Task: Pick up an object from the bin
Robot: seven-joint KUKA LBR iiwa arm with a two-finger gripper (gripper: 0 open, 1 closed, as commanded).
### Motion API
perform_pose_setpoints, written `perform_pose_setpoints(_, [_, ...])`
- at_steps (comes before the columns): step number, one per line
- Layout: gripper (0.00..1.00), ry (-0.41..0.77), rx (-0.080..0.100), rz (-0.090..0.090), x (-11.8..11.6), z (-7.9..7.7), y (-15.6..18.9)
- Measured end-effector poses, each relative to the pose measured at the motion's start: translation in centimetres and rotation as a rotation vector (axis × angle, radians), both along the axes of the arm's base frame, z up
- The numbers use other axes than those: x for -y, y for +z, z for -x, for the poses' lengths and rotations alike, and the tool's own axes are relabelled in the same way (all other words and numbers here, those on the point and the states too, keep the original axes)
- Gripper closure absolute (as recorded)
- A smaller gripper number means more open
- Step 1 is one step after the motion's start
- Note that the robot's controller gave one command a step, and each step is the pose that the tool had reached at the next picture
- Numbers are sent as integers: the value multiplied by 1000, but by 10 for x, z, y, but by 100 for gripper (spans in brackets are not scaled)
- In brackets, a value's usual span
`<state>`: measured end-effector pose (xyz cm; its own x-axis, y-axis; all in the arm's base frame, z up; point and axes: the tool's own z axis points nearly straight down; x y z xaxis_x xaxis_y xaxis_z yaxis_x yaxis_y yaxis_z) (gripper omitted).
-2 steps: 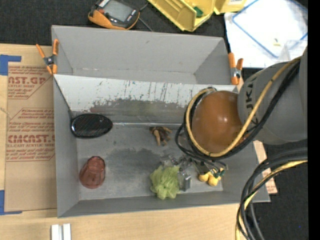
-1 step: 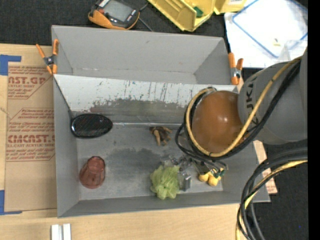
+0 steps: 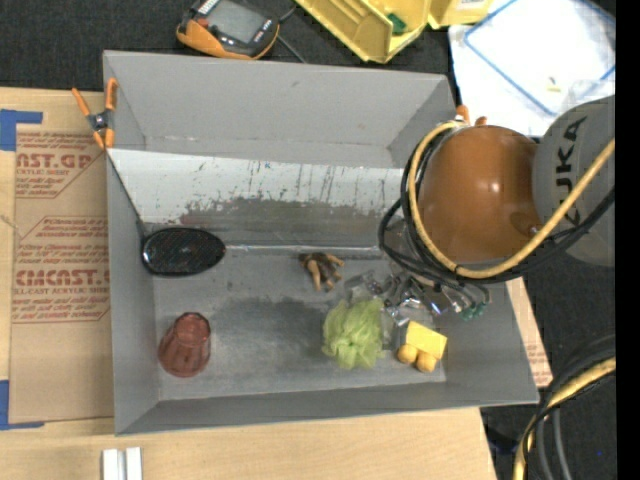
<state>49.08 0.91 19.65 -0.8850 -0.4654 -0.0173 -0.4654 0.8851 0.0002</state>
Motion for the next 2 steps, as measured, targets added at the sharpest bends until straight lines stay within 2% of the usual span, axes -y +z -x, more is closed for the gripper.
perform_pose_setpoints(1, [100,-57,-22,0,0,0,106])
perform_pose_setpoints(2, [100,173,-13,2,30,2,33])
